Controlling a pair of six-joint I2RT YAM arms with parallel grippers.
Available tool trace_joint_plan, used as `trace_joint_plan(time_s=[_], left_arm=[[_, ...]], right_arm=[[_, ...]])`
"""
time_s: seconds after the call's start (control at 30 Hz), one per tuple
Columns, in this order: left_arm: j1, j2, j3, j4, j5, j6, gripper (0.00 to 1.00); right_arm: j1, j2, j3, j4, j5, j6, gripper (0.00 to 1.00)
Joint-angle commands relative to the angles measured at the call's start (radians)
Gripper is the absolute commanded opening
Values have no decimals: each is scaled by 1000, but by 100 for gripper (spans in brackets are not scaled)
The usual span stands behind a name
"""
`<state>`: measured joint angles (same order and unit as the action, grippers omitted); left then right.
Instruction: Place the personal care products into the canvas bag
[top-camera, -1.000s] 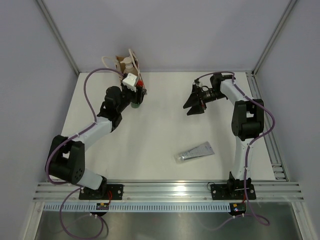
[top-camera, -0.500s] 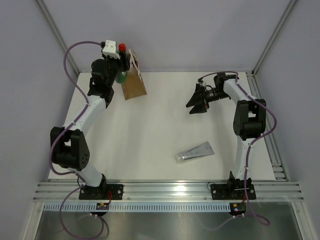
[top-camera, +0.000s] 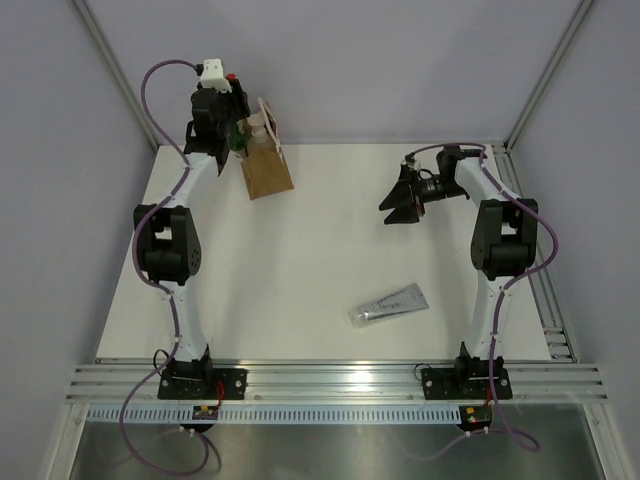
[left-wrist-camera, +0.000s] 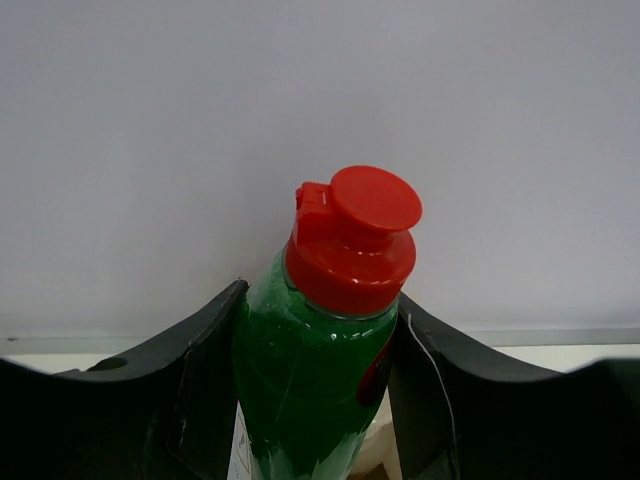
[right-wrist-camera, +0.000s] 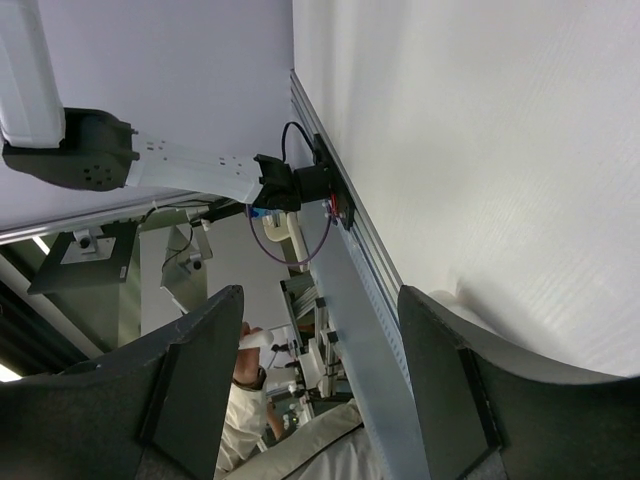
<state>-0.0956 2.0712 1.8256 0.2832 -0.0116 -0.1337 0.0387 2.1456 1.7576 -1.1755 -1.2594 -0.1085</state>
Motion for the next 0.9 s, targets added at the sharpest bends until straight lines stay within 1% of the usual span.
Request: trace_joint_plan(time_s=[0.0,0.13,0.27,0.4,0.47,0.6,0.73,0.77,0.8,0.83,0.87], left_arm=[[5,12,147,131,-53,-33,0],[11,69,193,132,-70,-64,0],[17,105,196,177,-99,-105,0],[25,133,193,224,-131,-181,0],[25,151,195,249,-137,-188,0],[25,170,192,248,-134,-175,0],[27,167,140,267,-90,-150,0],[27,162,118,264,-74,-146,1],[27,158,104,267,-74,-149,5],[27,153,89,275,-76,-152,17],[27,147,63,277,-74,-153,24]], right_arm=[[-16,-29,16,-4,-44,-10,70],[-23,-29,13,-1,-54,-5,70],[-26,-29,8,5,-58,-3,70],[-26,-26,3,8,-61,-3,70],[-28,-26,0,10,-64,-3,69],[-28,-29,-3,11,-67,-8,69],[-26,-29,9,-13,-55,-46,69],[-25,-27,22,-39,-54,-60,69],[-26,-26,29,-55,-51,-101,69],[-25,-24,39,-93,-43,-126,70],[-25,-23,58,-116,-37,-150,69]])
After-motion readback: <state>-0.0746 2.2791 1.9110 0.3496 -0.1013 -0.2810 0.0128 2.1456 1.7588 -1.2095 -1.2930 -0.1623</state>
